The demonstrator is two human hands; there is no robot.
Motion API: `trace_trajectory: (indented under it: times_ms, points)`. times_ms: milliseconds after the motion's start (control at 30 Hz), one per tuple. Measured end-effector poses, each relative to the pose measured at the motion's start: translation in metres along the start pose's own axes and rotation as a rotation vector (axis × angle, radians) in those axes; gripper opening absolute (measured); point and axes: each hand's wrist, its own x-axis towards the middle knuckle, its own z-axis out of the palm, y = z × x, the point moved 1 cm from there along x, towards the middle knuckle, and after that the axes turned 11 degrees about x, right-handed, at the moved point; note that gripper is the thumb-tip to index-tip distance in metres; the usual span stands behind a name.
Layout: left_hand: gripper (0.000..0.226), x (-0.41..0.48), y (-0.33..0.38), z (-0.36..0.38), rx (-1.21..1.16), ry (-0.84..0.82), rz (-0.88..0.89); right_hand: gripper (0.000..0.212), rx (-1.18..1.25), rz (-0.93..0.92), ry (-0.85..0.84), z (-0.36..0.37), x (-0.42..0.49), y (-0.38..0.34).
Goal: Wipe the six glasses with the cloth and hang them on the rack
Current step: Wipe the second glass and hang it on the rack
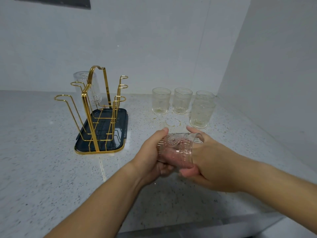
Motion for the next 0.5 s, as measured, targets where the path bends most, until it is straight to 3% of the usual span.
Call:
trace_trajectory:
  times_ms: [67,133,200,267,367,433,500]
  points:
    - [0.061,0.0,0.002,-0.001,0.007,-0.082,-0.026,0.023,0.009,-0.044,0.074,-0.005,-0.001,0.004]
    - [0.074,0.002,0.003,-0.002,-0.002,-0.178,0.038,0.03,0.183,-0.009,0.118,-0.006,-0.002,0.003]
    - [0.089,0.003,0.001,-0.002,0.015,-0.23,0.123,0.045,0.622,0.136,0.172,-0.007,-0.002,-0.002]
    - [0.096,0.005,-0.004,-0.003,0.084,-0.151,0.198,0.049,1.216,0.399,0.22,-0.012,0.0,-0.009]
    - [0.067,0.004,-0.009,0.0,0.159,0.021,0.332,0.045,1.697,0.552,0.308,-0.014,0.004,-0.011]
    - [0.06,0.003,-0.009,0.001,0.103,0.074,0.297,0.046,1.685,0.539,0.294,-0.015,0.004,-0.018]
    - [0.068,0.004,-0.008,-0.001,0.056,0.074,0.2,0.043,1.451,0.428,0.219,-0.014,0.002,-0.025]
